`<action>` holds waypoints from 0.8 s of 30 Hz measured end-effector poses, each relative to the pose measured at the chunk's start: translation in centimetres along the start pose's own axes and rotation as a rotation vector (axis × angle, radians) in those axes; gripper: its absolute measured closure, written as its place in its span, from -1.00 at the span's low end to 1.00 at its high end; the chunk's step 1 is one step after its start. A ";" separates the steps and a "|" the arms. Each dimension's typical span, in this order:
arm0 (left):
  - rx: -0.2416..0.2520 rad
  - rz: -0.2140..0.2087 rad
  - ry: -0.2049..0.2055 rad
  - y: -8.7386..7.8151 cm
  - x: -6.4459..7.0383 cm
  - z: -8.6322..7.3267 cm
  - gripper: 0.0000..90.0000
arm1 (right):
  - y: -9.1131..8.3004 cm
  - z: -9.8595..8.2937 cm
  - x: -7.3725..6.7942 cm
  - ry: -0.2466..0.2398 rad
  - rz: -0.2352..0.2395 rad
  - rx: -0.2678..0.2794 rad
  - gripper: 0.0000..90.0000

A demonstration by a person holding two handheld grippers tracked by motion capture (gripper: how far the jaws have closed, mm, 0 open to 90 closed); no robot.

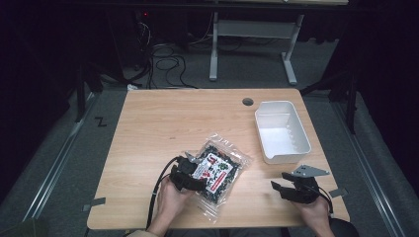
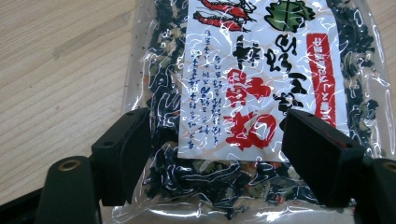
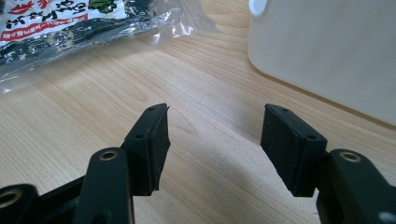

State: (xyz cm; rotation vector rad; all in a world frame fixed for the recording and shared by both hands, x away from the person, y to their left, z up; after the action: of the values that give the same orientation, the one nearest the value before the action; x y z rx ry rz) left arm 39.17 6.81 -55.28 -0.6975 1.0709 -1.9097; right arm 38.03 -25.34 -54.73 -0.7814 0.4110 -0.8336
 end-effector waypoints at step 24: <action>-0.022 0.030 -0.016 1.3 -1.1 0.8 -0.50 | 0.0 0.0 0.0 0.001 0.003 -0.005 -0.05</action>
State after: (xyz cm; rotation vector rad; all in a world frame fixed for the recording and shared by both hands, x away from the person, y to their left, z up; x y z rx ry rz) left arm 40.86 7.08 -56.08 -0.7041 1.0884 -1.8669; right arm 38.03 -25.35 -54.80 -0.7852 0.4153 -0.8309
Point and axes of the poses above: each handheld gripper's, and its own axes: y roughly forward along the jaws, z roughly out of its top, x roughly to its right, the point moved 6 cm from there along y, roughly forward along the jaws, and after that the axes turned 5 degrees about -x, right-handed, at the moved point
